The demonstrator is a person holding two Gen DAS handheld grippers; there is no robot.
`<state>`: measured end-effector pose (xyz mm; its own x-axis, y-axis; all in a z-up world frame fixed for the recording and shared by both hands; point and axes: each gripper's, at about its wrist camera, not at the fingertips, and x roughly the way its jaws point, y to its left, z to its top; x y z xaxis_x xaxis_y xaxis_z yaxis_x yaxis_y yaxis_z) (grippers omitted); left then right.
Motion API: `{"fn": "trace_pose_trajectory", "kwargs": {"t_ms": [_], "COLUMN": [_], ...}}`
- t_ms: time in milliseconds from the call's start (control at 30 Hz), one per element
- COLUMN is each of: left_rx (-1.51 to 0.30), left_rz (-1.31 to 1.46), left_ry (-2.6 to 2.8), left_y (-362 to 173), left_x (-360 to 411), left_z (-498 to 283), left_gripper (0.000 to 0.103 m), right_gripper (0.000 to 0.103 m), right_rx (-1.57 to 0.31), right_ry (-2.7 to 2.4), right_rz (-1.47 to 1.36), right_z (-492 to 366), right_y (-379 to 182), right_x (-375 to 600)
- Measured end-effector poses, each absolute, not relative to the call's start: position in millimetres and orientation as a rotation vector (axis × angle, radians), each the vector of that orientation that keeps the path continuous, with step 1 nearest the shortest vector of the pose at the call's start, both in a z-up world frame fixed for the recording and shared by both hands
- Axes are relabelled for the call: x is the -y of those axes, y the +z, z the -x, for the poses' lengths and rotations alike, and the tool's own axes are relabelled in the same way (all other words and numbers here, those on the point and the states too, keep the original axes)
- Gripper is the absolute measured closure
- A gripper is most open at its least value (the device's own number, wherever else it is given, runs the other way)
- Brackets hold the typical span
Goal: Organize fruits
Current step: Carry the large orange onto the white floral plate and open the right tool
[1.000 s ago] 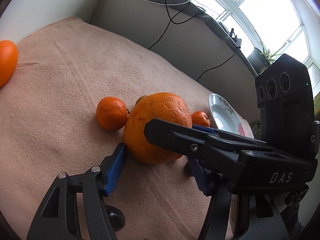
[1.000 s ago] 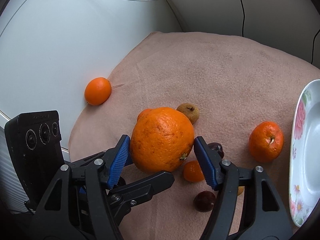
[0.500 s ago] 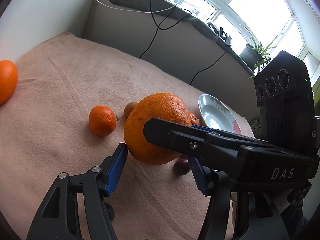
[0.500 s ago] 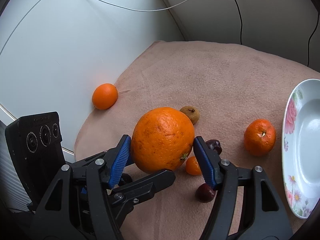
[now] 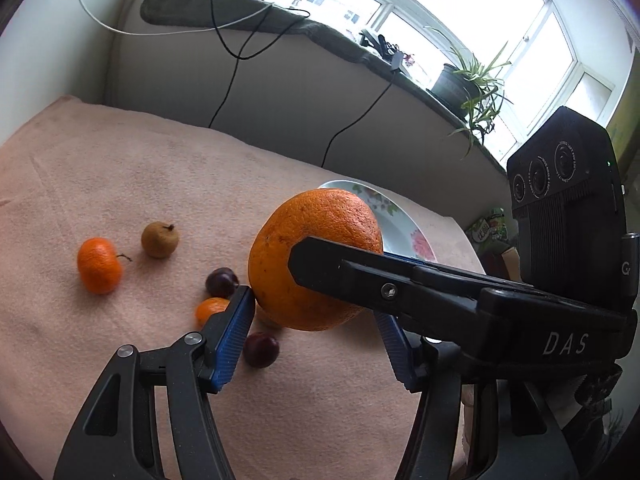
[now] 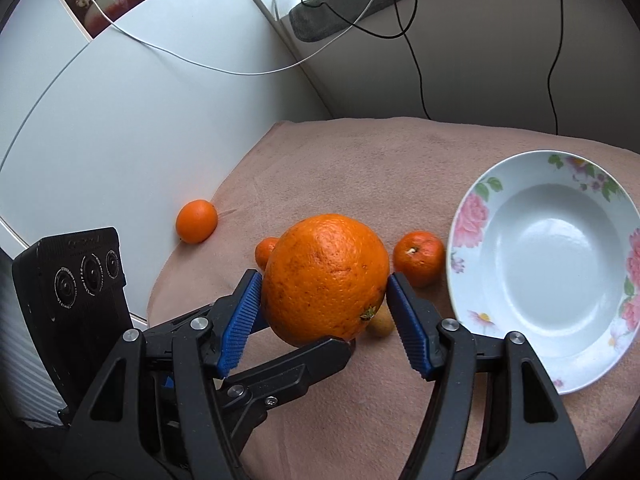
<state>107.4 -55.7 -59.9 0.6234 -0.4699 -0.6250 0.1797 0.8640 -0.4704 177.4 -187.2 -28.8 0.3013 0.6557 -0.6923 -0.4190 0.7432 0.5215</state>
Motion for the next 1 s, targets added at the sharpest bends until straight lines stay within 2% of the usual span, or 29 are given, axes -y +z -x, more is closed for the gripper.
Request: {"fn": "trace_pose_trajectory", "kwargs": {"t_ms": [533, 800, 1000], "left_rx": [-0.869, -0.873, -0.842], "left_rz": [0.324, 0.294, 0.27], "left_ry": [-0.508, -0.53, -0.54], "left_y": [-63, -64, -56], "left_x": [130, 145, 143], "left_z": [-131, -132, -128], "left_gripper": [0.043, 0.043, 0.043], "right_gripper": [0.036, 0.036, 0.036], "right_rx": [-1.05, -1.069, -1.018], "right_ry": [0.58, 0.523, 0.458], "right_rz": [-0.37, -0.412, -0.395], "right_z": [-182, -193, -193], "right_y": [-41, -55, -43], "right_x": [272, 290, 303]}}
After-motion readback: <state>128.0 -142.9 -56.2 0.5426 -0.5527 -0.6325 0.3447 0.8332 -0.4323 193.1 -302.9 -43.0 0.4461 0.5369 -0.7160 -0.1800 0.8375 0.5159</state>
